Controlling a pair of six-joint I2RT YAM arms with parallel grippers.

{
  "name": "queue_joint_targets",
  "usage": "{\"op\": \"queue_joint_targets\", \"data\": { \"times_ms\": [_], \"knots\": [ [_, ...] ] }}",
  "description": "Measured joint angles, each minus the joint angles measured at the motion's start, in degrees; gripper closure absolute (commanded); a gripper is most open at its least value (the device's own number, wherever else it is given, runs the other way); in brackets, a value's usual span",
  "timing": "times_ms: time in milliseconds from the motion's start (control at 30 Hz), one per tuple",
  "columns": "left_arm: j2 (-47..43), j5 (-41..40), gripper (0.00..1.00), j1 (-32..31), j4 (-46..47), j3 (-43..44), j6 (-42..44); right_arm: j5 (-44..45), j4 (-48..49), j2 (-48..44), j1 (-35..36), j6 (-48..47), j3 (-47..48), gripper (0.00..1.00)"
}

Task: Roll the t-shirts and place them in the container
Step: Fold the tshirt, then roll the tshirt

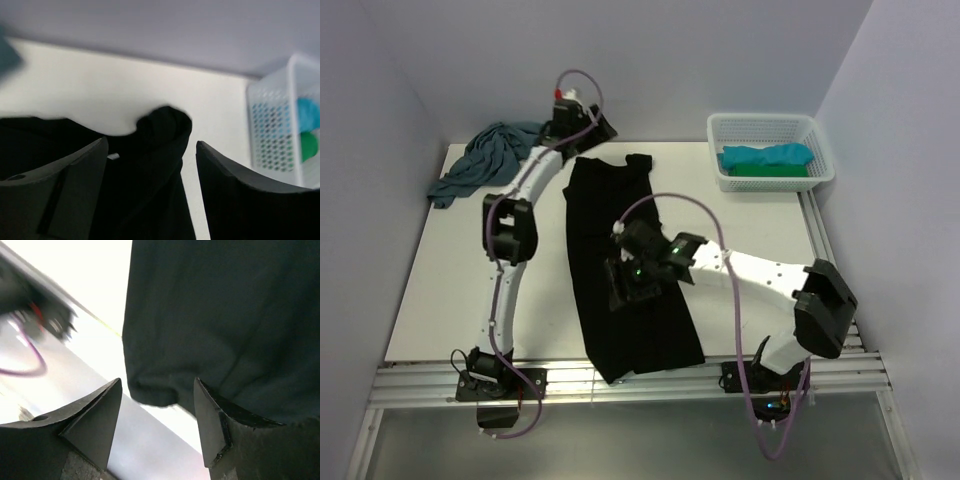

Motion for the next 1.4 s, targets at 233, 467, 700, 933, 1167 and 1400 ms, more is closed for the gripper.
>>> {"op": "queue_joint_targets", "data": {
  "times_ms": [233,467,700,933,1167,1400],
  "knots": [
    [-16.59,-0.79,0.17,8.90,-1.79,-2.03,-0.52,2.56,-0.63,-0.90,-12.92,-2.62,4.46,0.35],
    [-34.86,-2.05,0.22,9.25,-1.77,-24.00,2.62,7.56,-2.64,14.21,-26.10,-6.58,15.45,0.38],
    [-30.77,-0.28,0.16,7.91,-3.87,-40.76,2.60,11.17,-3.17,31.85,-33.70,-9.55,34.38,0.39],
    [-25.40,0.96,0.12,7.93,-4.04,-41.88,2.23,13.38,-2.60,42.42,-35.60,-12.41,44.98,0.39],
    [-22.14,2.12,0.15,8.11,0.48,-40.26,1.99,11.23,0.52,47.39,-35.89,-13.64,48.65,0.46],
    [-17.35,3.58,0.39,8.68,2.45,-37.55,0.85,8.61,2.67,51.32,-36.11,-11.85,53.86,0.88]
  ]
}}
